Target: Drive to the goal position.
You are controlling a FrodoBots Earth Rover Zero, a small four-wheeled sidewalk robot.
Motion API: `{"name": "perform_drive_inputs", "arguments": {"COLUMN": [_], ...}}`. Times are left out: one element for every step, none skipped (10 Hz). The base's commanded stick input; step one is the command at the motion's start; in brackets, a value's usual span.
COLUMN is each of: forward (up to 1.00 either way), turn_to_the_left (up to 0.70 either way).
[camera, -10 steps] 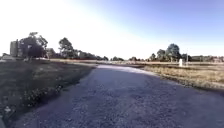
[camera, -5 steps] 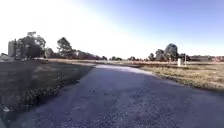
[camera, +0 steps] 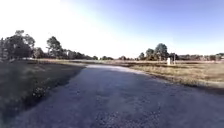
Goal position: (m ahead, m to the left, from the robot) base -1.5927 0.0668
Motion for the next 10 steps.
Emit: {"name": "perform_drive_inputs", "arguments": {"forward": [0.0,0.0,0.0,0.0,0.0,0.0,0.0,0.0,0.0,0.0], "turn_to_the_left": [-0.5,-0.5,-0.5,-0.5,-0.5,-0.5,-0.5,-0.5,-0.5,-0.5]}}
